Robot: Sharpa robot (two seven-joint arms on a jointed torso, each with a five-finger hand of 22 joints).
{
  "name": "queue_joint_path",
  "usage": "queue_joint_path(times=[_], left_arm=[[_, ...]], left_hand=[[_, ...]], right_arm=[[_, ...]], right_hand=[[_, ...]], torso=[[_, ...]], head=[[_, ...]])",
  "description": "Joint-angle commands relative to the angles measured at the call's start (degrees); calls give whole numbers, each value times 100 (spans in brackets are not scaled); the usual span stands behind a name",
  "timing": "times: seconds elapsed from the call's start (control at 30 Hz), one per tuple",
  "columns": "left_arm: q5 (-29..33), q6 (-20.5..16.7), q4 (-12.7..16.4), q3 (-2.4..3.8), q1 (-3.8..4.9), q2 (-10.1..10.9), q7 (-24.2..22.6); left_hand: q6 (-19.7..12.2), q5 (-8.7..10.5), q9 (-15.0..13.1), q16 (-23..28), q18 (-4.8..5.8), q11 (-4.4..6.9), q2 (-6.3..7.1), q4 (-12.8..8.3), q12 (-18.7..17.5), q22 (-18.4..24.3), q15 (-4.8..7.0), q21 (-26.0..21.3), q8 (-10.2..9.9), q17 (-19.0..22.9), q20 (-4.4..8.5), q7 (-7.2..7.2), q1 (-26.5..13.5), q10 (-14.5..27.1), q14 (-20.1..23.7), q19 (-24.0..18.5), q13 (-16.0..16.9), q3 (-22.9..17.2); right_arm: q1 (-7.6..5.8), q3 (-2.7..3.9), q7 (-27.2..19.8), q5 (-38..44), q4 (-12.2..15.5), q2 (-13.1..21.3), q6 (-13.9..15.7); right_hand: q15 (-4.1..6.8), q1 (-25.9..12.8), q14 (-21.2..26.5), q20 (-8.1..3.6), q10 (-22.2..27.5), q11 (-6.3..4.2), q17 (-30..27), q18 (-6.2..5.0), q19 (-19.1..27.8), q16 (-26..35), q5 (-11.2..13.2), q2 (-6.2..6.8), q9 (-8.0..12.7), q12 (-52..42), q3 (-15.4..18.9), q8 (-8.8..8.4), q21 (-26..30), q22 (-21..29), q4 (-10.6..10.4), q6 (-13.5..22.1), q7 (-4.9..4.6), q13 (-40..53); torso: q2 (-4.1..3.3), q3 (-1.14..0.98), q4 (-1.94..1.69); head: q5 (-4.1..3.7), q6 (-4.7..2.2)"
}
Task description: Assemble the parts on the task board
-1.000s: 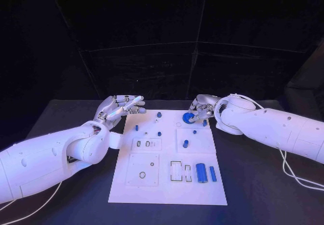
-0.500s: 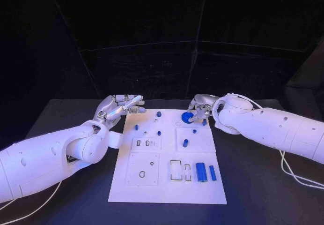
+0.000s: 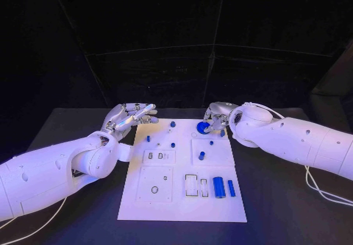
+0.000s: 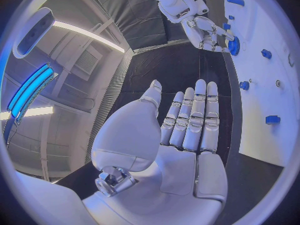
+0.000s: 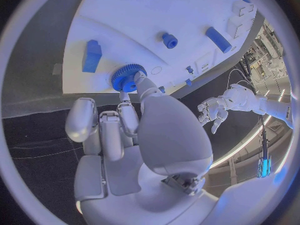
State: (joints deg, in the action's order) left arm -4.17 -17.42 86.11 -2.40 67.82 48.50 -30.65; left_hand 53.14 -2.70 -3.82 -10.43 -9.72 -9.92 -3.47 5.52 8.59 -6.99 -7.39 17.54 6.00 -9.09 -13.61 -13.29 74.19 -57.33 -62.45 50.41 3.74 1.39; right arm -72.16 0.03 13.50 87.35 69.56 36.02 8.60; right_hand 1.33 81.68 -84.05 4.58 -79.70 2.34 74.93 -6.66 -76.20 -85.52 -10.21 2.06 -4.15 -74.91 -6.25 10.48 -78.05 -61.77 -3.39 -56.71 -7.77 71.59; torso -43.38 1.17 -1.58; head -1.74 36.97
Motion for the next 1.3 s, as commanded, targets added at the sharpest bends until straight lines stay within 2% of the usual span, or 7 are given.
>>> queue_joint_path(times=[0.03, 0.17, 0.27, 0.43, 0.53, 0.9, 1.3], left_arm=[[-24, 71, 6, 5, 7, 1, -11], [-24, 73, -6, 5, 7, 2, -9], [-24, 70, -12, 5, 7, 3, -7], [-24, 67, -21, 5, 7, 3, -6], [-24, 67, -23, 5, 7, 1, -6], [-24, 69, -47, 5, 8, -9, -2], [-24, 73, -66, 5, 9, -38, 3]], left_hand=[[37, -21, 5, 28, -76, -34, -22, -31, -18, 6, -20, -39, -33, -7, -38, -8, 20, -19, 34, -9, -3, 10], [37, -21, 5, 28, -76, -34, -22, -31, -18, 6, -20, -39, -33, -7, -38, -8, 20, -19, 34, -9, -3, 10], [36, -22, 6, 31, -77, -34, -27, -32, -21, 8, -19, -40, -36, -7, -38, -7, 19, -19, 32, -8, -3, 9], [36, -22, 6, 31, -77, -34, -27, -32, -21, 8, -19, -40, -36, -7, -38, -7, 19, -19, 32, -8, -3, 9], [36, -22, 6, 31, -77, -34, -27, -32, -21, 8, -19, -40, -36, -7, -38, -7, 19, -19, 32, -8, -3, 9], [36, -22, 6, 31, -77, -34, -27, -32, -21, 8, -19, -40, -36, -7, -38, -7, 19, -19, 32, -8, -3, 9], [36, -22, 6, 31, -77, -34, -27, -32, -21, 8, -19, -40, -36, -7, -38, -7, 19, -19, 32, -8, -3, 9]], right_arm=[[30, -20, 112, 202, 120, 23, 496], [43, -19, 95, 281, 366, 55, 929], [46, -19, 85, 370, 558, 67, 1098], [48, -18, 74, 588, 821, -16, 1220], [48, -18, 80, 674, 859, -130, 1198], [65, -18, 102, 855, 607, -627, 1098], [174, -18, 87, 926, 217, -1048, 767]], right_hand=[[49, -55, -372, -19, -91, -5, 318, 124, -78, -46, -296, -82, -17, -87, -178, 23, -62, -59, 6, -106, 37, 121], [65, -137, -380, -36, -137, -18, 357, 137, -116, -61, -472, -29, -8, -160, -398, -4, -99, -127, 31, -167, 54, 223], [69, -193, -383, -42, -150, -22, 372, 142, -130, -67, -432, -5, -3, -176, -564, -29, -114, -152, 48, -192, 59, 253], [65, -341, -384, -40, -157, -17, 382, 148, -140, -71, -316, 95, 4, -176, -927, -94, -131, -179, 95, -220, 54, 283], [63, -399, -384, -37, -158, -13, 384, 148, -140, -72, -302, 130, 5, -173, -1027, -115, -134, -182, 105, -223, 48, 288], [54, -500, -384, -30, -160, -3, 385, 148, -137, -72, -256, 190, 7, -170, -1178, -156, -134, -182, 121, -218, 37, 301], [42, -620, -380, -20, -156, 12, 370, 148, -134, -67, -147, 228, 10, -160, -1279, -200, -134, -180, 117, -199, 22, 302]], torso=[[1, 1, 1], [0, -2, 0], [1, 4, -7], [-2, 3, -12], [-5, 4, -17], [-5, 4, -12], [-5, -1, -1]], head=[[14, -1], [19, -9], [17, -14], [44, -21], [53, -29], [103, -22], [137, 4]])
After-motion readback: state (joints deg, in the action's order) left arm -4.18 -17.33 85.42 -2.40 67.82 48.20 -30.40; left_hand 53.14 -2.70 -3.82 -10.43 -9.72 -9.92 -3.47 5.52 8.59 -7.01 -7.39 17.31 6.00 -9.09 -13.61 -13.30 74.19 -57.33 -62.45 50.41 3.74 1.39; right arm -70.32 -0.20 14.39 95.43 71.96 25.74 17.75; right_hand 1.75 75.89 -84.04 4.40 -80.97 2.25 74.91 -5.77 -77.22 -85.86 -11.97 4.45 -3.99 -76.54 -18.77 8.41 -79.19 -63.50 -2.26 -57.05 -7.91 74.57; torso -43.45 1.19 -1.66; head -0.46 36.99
